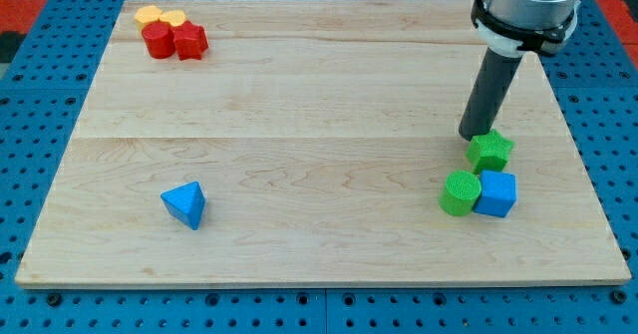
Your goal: Point at the blue triangle
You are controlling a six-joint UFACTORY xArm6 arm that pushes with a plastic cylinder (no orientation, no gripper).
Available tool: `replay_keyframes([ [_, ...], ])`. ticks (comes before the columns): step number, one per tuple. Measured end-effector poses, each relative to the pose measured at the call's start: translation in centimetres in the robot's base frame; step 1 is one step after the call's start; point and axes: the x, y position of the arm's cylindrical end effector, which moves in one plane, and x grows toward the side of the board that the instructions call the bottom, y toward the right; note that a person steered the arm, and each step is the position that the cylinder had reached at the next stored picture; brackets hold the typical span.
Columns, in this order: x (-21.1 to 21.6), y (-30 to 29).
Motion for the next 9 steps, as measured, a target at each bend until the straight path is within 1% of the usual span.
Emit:
replay_keyframes([
  [3,0.7,-0.2],
  [4,0.3,-4.2],
  [5,1.0,-12.6],
  [6,4.6,-17.5],
  [7,10.2,-21.6],
  [8,14.6,-27.6],
  [9,14.8,-34.4],
])
